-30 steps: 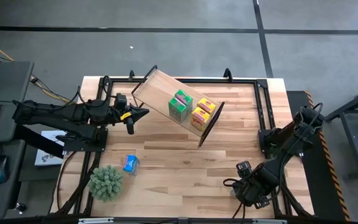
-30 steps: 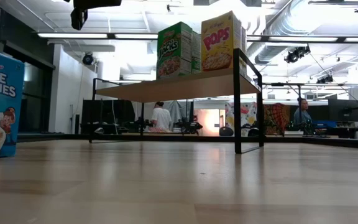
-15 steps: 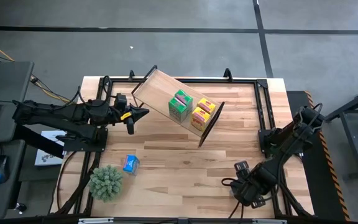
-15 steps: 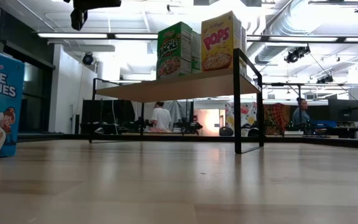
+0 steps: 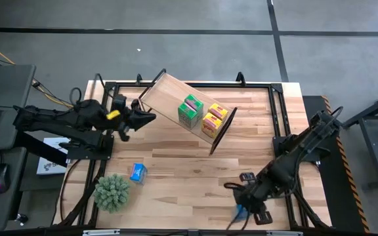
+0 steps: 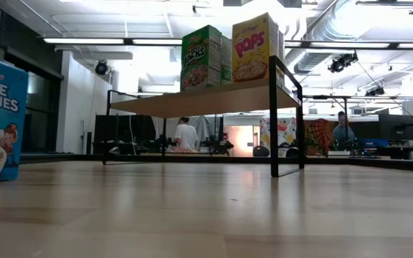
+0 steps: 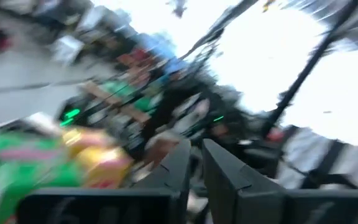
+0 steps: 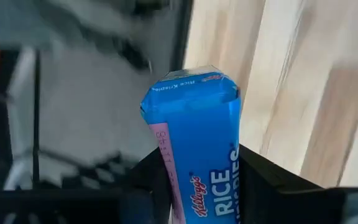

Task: Stack cereal on shelf
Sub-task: Put the right blue cereal box on the shelf

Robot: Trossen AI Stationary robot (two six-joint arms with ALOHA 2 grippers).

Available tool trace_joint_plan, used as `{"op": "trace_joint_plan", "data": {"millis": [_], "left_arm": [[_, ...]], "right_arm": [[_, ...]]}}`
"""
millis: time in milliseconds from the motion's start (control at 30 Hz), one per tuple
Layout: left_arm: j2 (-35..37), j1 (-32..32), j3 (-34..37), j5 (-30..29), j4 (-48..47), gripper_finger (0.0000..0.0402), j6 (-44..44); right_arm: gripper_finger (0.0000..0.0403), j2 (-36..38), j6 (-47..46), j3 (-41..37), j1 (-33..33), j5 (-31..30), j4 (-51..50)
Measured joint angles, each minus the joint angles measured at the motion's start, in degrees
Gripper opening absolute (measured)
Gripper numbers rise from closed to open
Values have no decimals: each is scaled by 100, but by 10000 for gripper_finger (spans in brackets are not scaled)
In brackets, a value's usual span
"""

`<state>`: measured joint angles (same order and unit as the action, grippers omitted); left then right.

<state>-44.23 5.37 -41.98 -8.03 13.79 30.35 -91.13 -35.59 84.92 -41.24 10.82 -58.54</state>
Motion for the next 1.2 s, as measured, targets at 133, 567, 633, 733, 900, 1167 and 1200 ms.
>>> {"op": "trace_joint_plan", "data": {"millis": [133,567,633,733,900,1167,1200], "left_arm": [[-76,156,-277,407,279,83,-42],[-1816,708,-2771,1349,-2894,271,-1187],[-2071,704,-3092,1349,-3366,285,-1380],[-2421,704,-3322,1349,-3491,297,-1608],[-2957,704,-3403,1179,-3389,299,-1707],[-3549,705,-3401,1205,-3053,299,-1756],[-3596,708,-3403,1210,-3051,299,-1755]], "right_arm": [[124,4,4,891,298,-765,-118],[123,9,312,1978,1300,-1913,-76],[123,9,437,1978,1386,-1916,52],[123,7,628,1978,1507,-1930,263],[123,-6,671,1978,1731,-2140,316],[123,-205,635,1924,1941,-2157,325],[123,-236,700,1924,1950,-2144,331]]}}
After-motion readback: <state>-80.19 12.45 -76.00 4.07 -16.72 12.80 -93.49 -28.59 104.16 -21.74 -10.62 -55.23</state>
